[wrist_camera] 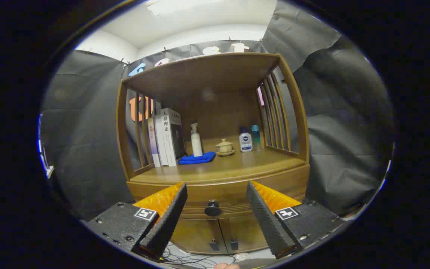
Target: Pull open the drawer, take out the items inside it, and place them on the countertop above the cabinet.
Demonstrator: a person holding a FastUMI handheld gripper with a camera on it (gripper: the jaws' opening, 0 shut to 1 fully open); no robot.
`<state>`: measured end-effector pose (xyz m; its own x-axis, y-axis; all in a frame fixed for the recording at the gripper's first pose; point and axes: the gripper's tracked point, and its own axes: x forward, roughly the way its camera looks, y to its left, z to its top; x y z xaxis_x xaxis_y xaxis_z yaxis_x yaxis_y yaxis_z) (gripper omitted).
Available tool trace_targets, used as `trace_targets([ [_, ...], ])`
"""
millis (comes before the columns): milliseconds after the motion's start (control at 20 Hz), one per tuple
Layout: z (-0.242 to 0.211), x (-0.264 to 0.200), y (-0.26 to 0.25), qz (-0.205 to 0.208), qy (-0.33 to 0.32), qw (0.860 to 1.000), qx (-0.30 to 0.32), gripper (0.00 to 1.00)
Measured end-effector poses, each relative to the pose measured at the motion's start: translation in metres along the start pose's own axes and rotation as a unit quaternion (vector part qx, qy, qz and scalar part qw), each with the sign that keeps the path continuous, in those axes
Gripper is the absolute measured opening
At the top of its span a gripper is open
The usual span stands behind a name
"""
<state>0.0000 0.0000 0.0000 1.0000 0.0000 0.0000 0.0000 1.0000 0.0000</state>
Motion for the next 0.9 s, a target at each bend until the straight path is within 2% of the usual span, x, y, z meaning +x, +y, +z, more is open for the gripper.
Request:
trace_targets([
  [900,-0.0078,0.0039,0.0012,0.000,0.010,1.000,-0.002,1.00],
])
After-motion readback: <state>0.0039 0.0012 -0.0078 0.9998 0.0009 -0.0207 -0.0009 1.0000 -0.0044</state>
